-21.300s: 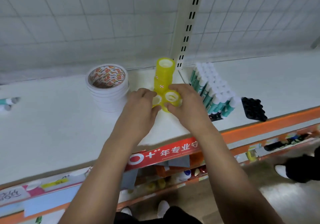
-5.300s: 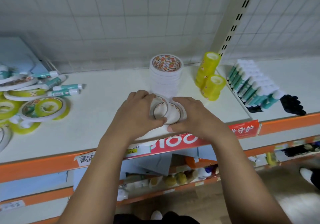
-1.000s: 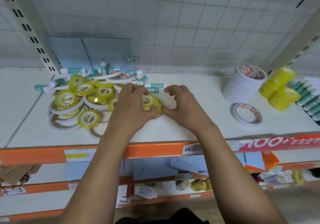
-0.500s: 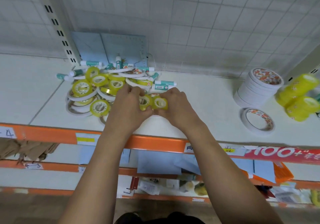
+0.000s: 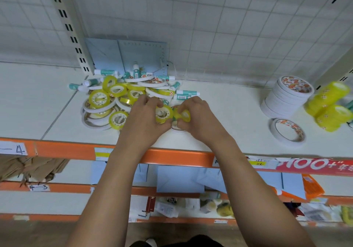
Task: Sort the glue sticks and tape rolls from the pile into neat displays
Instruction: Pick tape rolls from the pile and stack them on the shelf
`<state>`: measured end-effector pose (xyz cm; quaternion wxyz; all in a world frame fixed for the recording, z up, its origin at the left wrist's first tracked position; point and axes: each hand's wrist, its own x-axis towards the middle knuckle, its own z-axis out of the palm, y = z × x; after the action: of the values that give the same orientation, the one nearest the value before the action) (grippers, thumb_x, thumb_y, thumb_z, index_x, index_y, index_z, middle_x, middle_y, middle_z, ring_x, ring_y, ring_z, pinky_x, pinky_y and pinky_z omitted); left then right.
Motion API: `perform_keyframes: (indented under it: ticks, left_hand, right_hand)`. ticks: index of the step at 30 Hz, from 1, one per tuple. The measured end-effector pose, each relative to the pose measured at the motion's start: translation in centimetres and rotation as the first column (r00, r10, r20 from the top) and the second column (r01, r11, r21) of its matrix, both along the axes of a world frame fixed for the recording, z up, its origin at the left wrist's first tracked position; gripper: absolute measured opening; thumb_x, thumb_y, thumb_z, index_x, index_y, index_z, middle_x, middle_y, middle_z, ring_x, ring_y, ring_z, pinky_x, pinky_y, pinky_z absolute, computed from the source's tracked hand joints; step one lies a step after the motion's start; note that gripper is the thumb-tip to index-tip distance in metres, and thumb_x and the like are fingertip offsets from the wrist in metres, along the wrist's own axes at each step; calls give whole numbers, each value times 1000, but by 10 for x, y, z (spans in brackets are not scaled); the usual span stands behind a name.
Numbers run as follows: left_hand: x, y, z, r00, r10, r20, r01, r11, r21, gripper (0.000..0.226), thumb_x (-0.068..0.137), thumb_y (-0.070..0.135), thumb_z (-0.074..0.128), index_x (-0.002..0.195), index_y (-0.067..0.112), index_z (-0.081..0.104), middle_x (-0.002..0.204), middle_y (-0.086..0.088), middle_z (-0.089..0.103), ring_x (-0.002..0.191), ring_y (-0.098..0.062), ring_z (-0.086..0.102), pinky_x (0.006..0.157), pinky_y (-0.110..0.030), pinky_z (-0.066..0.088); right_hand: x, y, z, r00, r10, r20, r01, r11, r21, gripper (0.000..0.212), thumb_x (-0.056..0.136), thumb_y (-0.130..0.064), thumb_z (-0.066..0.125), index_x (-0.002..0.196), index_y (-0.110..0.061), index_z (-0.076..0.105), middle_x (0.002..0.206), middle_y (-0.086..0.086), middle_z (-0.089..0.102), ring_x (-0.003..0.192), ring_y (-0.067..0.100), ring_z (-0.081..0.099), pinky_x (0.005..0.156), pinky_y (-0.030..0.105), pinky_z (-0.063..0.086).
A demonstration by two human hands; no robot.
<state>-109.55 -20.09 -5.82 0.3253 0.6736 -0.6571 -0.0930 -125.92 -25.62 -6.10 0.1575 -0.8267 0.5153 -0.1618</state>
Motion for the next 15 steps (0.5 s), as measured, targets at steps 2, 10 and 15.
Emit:
perform_keyframes:
  ticks: [2,10,15]
  left_hand:
    - [3,1,0,1000,-7,-3,7,1000,-1,45,76,33,76,114,15,59,113,-3,46,107,-23,50,72,-28,35]
    - [3,-4,2,998,-42,-47,42,999,1,48,75,34,77,116,16,59,115,-3,47,108,-23,52,82,-32,44]
    - [-23,-14,3,994,-106,-30,107,994,25,47,75,34,75,115,17,59,118,-3,46,112,-21,48,81,-26,35]
  right_hand:
    - [1,2,0,999,0,53,1,1000,-12,26,81,-17,71,105,-10,65,113,11,57,104,30,51,89,31,39]
    - [-1,13,4,957,-58,283,41,997,65,29,77,-22,74,88,-15,48,77,-1,57,64,9,49,55,17,36]
    - [-32,17,10,957,-101,272,105,994,0,41,76,-19,77,109,-11,52,96,7,65,82,21,56,71,29,45]
